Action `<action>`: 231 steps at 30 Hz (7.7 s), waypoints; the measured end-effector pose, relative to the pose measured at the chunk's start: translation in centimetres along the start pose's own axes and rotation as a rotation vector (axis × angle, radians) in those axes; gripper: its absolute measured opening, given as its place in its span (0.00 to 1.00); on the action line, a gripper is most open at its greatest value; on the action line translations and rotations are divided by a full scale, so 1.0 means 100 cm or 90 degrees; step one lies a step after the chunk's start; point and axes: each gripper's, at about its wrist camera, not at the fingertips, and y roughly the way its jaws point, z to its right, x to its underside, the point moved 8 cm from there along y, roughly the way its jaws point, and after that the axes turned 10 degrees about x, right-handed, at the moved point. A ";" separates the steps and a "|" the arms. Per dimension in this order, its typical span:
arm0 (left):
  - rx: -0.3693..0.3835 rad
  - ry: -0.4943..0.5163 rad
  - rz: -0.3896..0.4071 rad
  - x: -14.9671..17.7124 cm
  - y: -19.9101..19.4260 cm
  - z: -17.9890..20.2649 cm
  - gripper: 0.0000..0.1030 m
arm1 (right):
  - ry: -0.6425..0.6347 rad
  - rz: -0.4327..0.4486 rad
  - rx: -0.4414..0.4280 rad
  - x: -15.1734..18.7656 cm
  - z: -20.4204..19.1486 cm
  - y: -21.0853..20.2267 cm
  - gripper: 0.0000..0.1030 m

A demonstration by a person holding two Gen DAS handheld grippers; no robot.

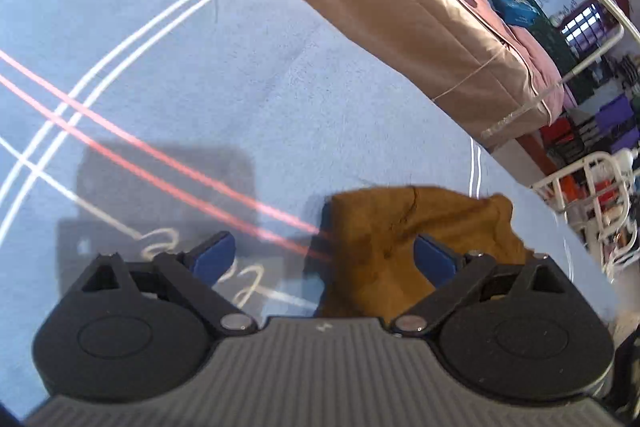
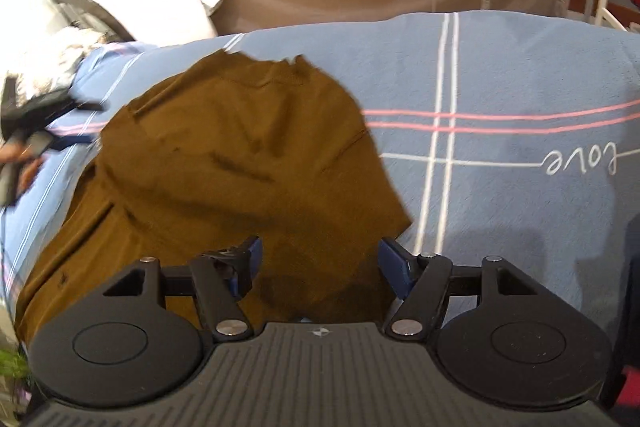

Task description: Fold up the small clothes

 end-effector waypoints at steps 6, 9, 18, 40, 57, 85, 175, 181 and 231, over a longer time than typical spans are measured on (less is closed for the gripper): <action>0.031 0.028 -0.070 0.002 0.025 0.031 0.24 | 0.019 -0.022 -0.007 0.013 0.004 0.006 1.00; 0.003 0.076 -0.067 0.004 0.026 0.042 0.17 | 0.067 -0.025 -0.007 0.016 0.010 0.006 1.00; -0.062 0.132 -0.011 -0.048 0.025 0.056 0.06 | 0.123 0.003 -0.020 0.014 0.013 0.003 1.00; -0.139 0.216 -0.032 -0.036 0.035 0.075 0.02 | 0.204 0.047 -0.030 0.024 0.019 -0.009 1.00; -0.206 0.232 0.025 -0.049 -0.003 0.025 0.82 | 0.071 0.084 0.069 0.016 -0.004 0.012 1.00; 0.008 0.290 -0.025 0.294 -0.235 -0.053 0.97 | 0.098 -0.008 -0.127 0.207 -0.122 -0.104 1.00; -0.199 0.604 0.032 0.065 0.035 0.178 1.00 | 0.250 0.144 0.048 -0.076 0.053 0.047 0.99; -0.105 0.571 -0.024 0.165 0.001 0.195 1.00 | 0.220 0.124 0.041 -0.059 0.042 0.027 0.99; 0.415 -0.278 0.111 0.216 -0.055 0.133 0.07 | 0.225 0.013 -0.128 -0.131 -0.029 0.048 0.09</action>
